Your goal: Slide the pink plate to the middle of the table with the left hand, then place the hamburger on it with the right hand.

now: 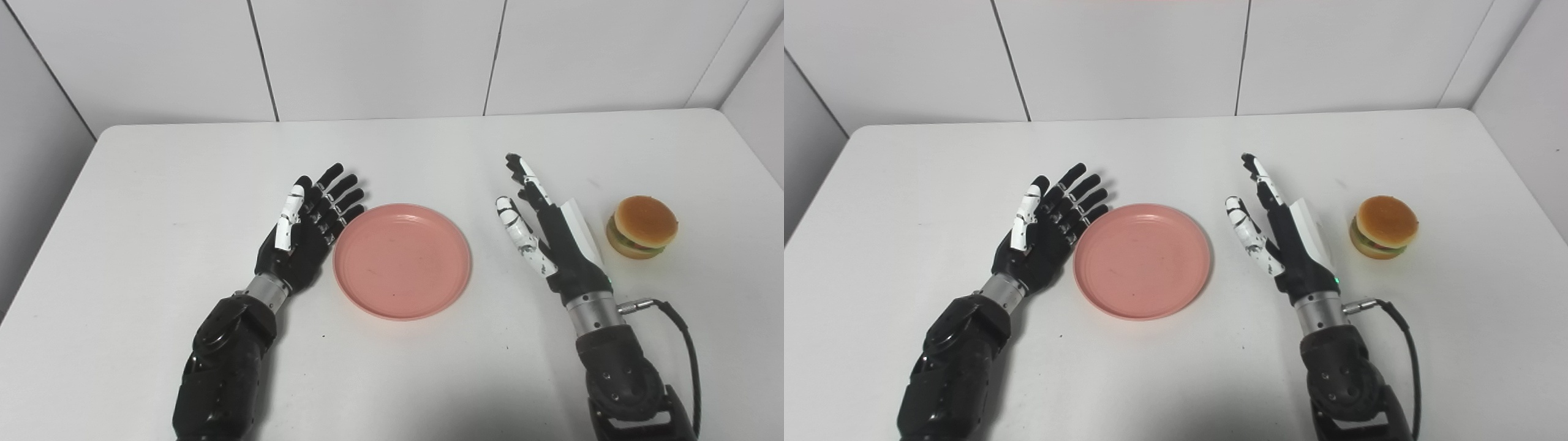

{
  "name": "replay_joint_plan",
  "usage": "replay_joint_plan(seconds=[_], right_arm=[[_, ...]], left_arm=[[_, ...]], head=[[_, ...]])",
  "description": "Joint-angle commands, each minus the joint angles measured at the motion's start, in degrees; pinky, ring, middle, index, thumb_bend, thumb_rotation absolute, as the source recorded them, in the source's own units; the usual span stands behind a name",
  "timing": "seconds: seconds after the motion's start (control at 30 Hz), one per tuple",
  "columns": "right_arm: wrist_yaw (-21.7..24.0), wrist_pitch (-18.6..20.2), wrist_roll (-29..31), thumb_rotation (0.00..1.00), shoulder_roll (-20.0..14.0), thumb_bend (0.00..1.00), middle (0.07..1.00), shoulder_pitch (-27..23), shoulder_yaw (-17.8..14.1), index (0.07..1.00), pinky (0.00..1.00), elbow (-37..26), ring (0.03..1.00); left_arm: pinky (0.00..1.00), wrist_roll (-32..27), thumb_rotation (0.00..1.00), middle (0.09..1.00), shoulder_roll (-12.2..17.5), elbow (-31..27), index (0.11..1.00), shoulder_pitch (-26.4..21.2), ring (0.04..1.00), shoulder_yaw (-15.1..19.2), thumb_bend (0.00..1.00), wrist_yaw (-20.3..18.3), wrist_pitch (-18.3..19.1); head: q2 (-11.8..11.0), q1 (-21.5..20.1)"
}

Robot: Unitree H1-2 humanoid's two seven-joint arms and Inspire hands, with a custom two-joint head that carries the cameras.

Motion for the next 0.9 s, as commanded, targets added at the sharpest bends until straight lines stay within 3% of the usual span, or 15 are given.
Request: replay_joint_plan(seconds=[0.0,0.23,0.43,0.63,0.73,0.87], right_arm=[[-0.4,0.3,-1.8,0.95,-0.9,0.40,0.951,-2.0,-0.6,0.948,0.88,-2.9,0.931],[-0.4,3.8,-8.1,0.85,-1.5,0.54,0.909,-5.1,-2.0,0.921,0.80,-6.0,0.876],[-1.9,2.9,-14.2,0.83,-4.4,0.74,0.910,-6.6,-4.2,0.912,0.77,-6.2,0.866],[-1.3,4.5,-20.5,0.69,-7.7,0.83,0.907,-8.2,-6.9,0.909,0.75,-6.9,0.857],[-0.7,6.0,-23.7,0.69,-8.5,0.88,0.896,-8.4,-7.9,0.908,0.70,-7.1,0.824],[0.6,8.7,-27.3,0.70,-9.9,0.92,0.908,-8.1,-9.9,0.923,0.71,-7.7,0.850]], left_arm=[[0.94,1.7,1.00,0.934,1.3,5.5,0.932,3.4,0.926,0.1,0.39,1.3,2.7],[0.96,0.3,1.00,0.940,2.7,10.5,0.939,2.2,0.937,1.2,0.39,-2.1,0.2],[0.96,-1.0,1.00,0.938,3.7,13.5,0.940,1.1,0.936,2.4,0.38,-3.6,0.4],[0.95,-2.0,1.00,0.937,4.8,15.8,0.939,-0.1,0.931,3.7,0.36,-4.3,1.6],[0.96,-2.7,1.00,0.944,5.3,16.5,0.945,-0.5,0.934,4.0,0.36,-4.6,2.3],[0.96,-2.9,1.00,0.941,5.7,16.8,0.947,-1.0,0.932,4.6,0.37,-3.3,3.1]], head=[[-0.8,-2.4],[-2.6,-7.9],[-3.5,-12.0],[-3.9,-15.5],[-4.0,-16.2],[-4.2,-17.5]])
